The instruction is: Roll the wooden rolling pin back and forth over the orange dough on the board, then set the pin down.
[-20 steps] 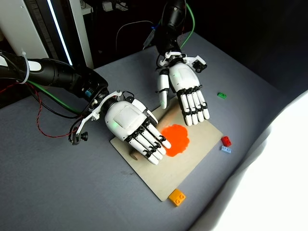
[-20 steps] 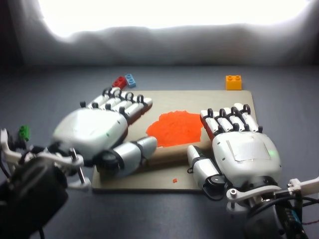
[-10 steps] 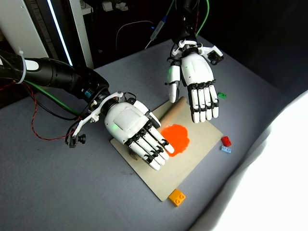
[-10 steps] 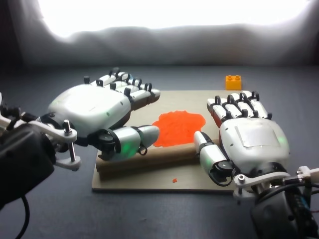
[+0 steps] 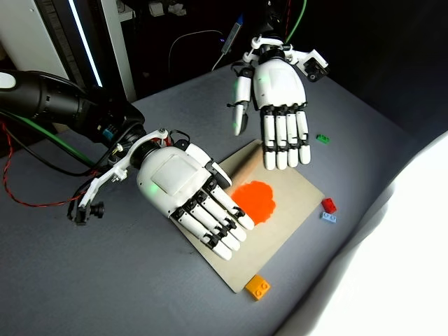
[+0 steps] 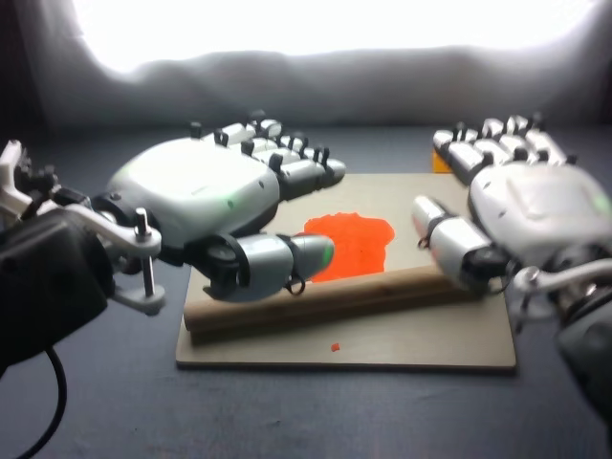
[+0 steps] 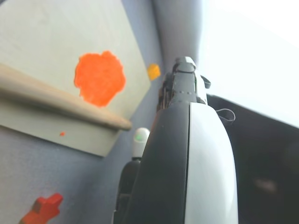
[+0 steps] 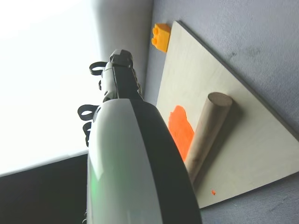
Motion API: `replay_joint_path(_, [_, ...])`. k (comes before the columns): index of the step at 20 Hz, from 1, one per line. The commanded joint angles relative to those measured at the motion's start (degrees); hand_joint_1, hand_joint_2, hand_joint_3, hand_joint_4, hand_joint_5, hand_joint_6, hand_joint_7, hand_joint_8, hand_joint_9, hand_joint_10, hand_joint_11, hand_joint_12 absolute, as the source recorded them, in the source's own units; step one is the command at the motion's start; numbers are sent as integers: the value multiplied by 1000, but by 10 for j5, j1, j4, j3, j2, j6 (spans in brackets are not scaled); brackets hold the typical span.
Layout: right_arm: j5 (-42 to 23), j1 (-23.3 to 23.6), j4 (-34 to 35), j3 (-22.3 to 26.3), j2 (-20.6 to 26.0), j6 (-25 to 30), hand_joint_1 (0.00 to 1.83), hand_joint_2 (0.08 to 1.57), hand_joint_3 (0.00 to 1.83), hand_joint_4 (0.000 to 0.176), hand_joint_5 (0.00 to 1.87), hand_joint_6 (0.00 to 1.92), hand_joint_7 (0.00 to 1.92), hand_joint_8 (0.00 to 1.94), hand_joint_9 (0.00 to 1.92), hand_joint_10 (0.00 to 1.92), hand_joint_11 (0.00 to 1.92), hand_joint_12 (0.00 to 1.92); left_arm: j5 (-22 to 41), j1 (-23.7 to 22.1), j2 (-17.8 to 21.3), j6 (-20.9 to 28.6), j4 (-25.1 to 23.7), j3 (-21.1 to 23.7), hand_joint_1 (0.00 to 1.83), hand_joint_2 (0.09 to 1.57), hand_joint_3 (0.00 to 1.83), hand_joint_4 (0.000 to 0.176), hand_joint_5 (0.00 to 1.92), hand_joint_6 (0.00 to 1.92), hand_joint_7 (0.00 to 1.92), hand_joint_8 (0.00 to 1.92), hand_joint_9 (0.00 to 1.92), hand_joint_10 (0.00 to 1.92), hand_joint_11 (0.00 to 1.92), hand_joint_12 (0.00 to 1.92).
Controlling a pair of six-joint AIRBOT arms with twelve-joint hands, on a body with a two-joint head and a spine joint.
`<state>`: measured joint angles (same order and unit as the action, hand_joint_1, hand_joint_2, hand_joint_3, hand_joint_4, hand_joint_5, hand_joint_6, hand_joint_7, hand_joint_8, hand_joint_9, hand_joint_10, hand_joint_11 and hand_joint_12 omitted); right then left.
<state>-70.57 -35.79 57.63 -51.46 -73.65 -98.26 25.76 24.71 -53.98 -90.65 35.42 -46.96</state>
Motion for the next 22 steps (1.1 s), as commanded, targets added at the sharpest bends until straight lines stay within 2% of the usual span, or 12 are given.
replay_joint_path(1, [-25,8,-77,-1,18,13,0,1522,2,0,251,3,228,4,141,9,0,172,42,-13,7,-3,-21,1,0,1516,0,0,181,1,195,2,119,2,0,20])
replay_joint_path(4, [12,9,-129,0,55,25,0,1405,0,0,333,25,340,18,233,24,0,462,35,-26,6,-3,-22,2,0,1463,0,0,212,11,235,14,156,15,41,28])
replay_joint_path(6, [26,15,-132,0,75,36,0,1366,0,0,566,102,656,84,548,140,0,1307,35,-29,6,-4,-22,2,0,1432,3,0,408,10,513,5,436,30,0,843])
replay_joint_path(8, [31,21,-132,0,85,43,0,1367,0,0,648,136,743,108,634,195,0,1458,35,-28,5,-5,-22,3,0,1436,1,0,498,16,630,15,566,49,44,1014])
replay_joint_path(9, [36,24,-133,0,90,46,0,1382,0,0,783,430,848,407,552,973,110,1695,35,-27,5,-5,-23,5,0,1439,0,0,680,35,869,62,823,175,217,1343])
replay_joint_path(10, [40,25,-134,0,93,47,0,1382,0,0,783,430,848,407,552,973,110,1695,35,-26,5,-5,-23,7,0,1439,0,0,680,35,869,62,823,175,217,1343])
replay_joint_path(11, [42,25,-134,0,95,50,0,1387,0,0,811,792,810,973,576,1425,297,1890,35,-25,5,-5,-22,9,0,1462,1,0,815,29,975,133,677,873,293,1532])
replay_joint_path(13, [47,21,-134,0,98,49,0,1386,0,0,795,954,820,1118,615,1509,383,1915,35,-25,5,-5,-22,12,0,1464,0,0,875,54,953,331,638,1081,315,1588])
replay_joint_path(14, [60,22,-134,0,102,49,0,1391,0,0,880,1022,989,1164,753,1627,504,1921,35,-25,5,-5,-22,13,47,1488,2,0,1004,297,933,865,756,1290,466,1642])
replay_joint_path(16, [74,25,-134,0,107,57,0,1402,2,0,911,1214,1050,1303,849,1719,616,1921,35,-25,6,-5,-22,15,15,1513,2,0,821,966,834,1318,734,1550,479,1769])
replay_joint_path(19, [74,30,-134,0,107,67,0,1427,5,0,940,1666,1063,1601,928,1910,751,1921,35,-26,6,-3,-22,14,0,1527,1,0,794,1317,906,1440,804,1648,529,1804])
replay_joint_path(22, [74,30,-134,1,107,73,0,1437,2,0,965,1712,1081,1691,988,1921,813,1921,36,-27,6,1,-22,13,24,1524,0,0,846,1415,966,1482,837,1739,504,1918])
